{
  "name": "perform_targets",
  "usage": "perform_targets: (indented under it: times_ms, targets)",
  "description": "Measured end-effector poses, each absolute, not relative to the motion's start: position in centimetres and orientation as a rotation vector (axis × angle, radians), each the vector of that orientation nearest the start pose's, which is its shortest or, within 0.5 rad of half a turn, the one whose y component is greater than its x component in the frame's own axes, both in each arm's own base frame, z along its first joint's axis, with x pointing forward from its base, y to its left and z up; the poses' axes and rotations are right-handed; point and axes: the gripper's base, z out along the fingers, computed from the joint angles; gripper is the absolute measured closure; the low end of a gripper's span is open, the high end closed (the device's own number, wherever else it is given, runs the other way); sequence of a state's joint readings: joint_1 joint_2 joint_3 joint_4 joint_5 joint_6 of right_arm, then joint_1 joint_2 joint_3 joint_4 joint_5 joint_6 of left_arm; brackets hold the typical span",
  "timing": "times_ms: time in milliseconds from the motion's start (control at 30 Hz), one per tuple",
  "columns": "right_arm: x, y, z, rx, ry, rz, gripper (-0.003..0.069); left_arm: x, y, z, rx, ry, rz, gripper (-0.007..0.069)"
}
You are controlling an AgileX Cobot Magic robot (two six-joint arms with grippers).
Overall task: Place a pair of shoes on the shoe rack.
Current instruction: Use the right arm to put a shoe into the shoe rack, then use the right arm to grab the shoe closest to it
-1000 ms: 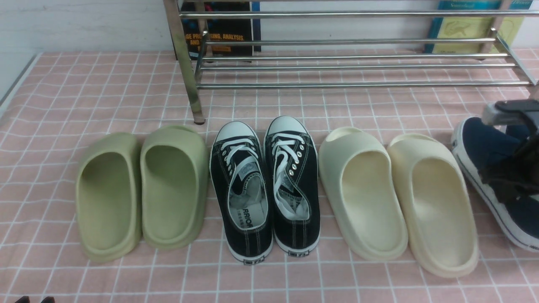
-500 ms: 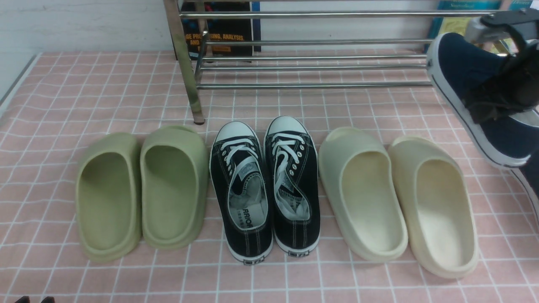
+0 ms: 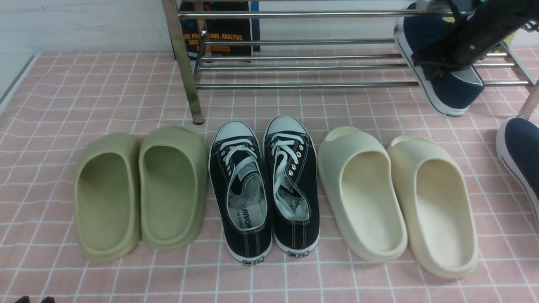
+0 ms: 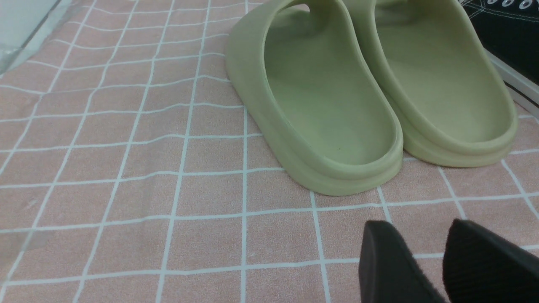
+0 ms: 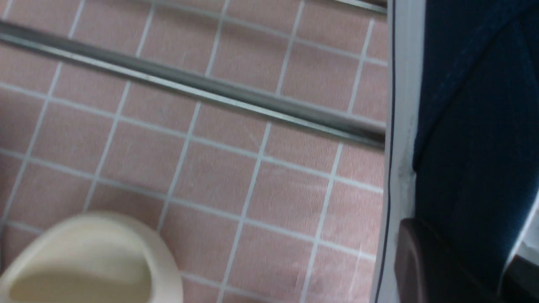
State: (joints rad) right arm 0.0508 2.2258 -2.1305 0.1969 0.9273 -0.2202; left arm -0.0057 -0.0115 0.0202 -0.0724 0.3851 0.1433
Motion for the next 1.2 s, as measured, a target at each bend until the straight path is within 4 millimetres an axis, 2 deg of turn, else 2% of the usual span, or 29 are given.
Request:
perform_targets:
  times_ms: [67, 233, 333, 467, 533, 567, 633, 667, 767, 800, 833, 867, 933, 967, 1000, 1033, 1133, 1200]
  targets:
    - [51.6, 4.1, 26.7, -0.242, 2.475, 0.181, 0.0634, 5.2, -0.3, 17.2, 0.095, 1.874, 0.023, 0.0385]
    - [52.0, 4.2, 26.4, -0.217, 2.482, 0.195, 0.0599, 5.2, -0.3, 17.2, 0.095, 1.874, 0.023, 0.0385]
    - [52.0, 4.2, 26.7, -0.210, 2.472, 0.205, 0.0480, 5.2, -0.3, 17.2, 0.095, 1.874, 0.023, 0.0385]
    - [51.3, 4.4, 28.1, -0.213, 2.479, 0.237, 0.0322, 5.2, -0.3, 17.2, 0.095, 1.874, 0.023, 0.0385]
    - [50.5, 4.4, 29.6, -0.223, 2.478, 0.241, 0.0263, 5.2, -0.3, 17.2, 0.095, 1.874, 0.023, 0.0385]
    - [49.9, 4.4, 31.0, -0.229, 2.461, 0.230, 0.0235, 5.2, -0.3, 17.2, 0.095, 1.874, 0.023, 0.0385]
    - [49.0, 4.2, 32.6, -0.239, 2.441, 0.195, 0.0220, 5.2, -0.3, 17.2, 0.095, 1.874, 0.023, 0.0385]
    - [47.3, 3.7, 35.3, -0.249, 2.401, 0.131, 0.0215, 5.2, -0.3, 17.2, 0.095, 1.874, 0.023, 0.0385]
    - [44.6, 2.2, 37.9, -0.258, 2.371, -0.023, 0.0244, 5.2, -0.3, 17.2, 0.095, 1.874, 0.023, 0.0385]
    - [44.5, 2.1, 38.2, -0.255, 2.364, -0.024, 0.0249, 5.2, -0.3, 17.2, 0.095, 1.874, 0.023, 0.0385]
    - [43.4, 0.9, 38.3, -0.239, 2.383, -0.095, 0.0284, 5.2, -0.3, 17.2, 0.095, 1.874, 0.023, 0.0385]
    - [42.7, -0.2, 37.9, -0.214, 2.411, -0.130, 0.0314, 5.2, -0.3, 17.2, 0.095, 1.874, 0.023, 0.0385]
    - [41.8, -2.3, 35.6, -0.126, 2.506, -0.160, 0.0367, 5.2, -0.3, 17.2, 0.095, 1.874, 0.023, 0.0385]
    - [41.2, -3.7, 33.8, -0.035, 2.574, -0.159, 0.0393, 5.2, -0.3, 17.2, 0.095, 1.874, 0.023, 0.0385]
    - [41.1, -3.9, 33.5, -0.022, 2.586, -0.159, 0.0393, 5.2, -0.3, 17.2, 0.095, 1.874, 0.023, 0.0385]
    - [40.1, -5.6, 30.5, 0.088, 2.701, -0.154, 0.0400, 5.2, -0.3, 17.2, 0.095, 1.874, 0.023, 0.0385]
    - [38.3, -7.0, 26.3, 0.202, 2.849, -0.127, 0.0359, 5.2, -0.3, 17.2, 0.095, 1.874, 0.023, 0.0385]
    - [37.6, -6.9, 24.3, 0.210, 2.895, -0.112, 0.0319, 5.2, -0.3, 17.2, 0.095, 1.874, 0.023, 0.0385]
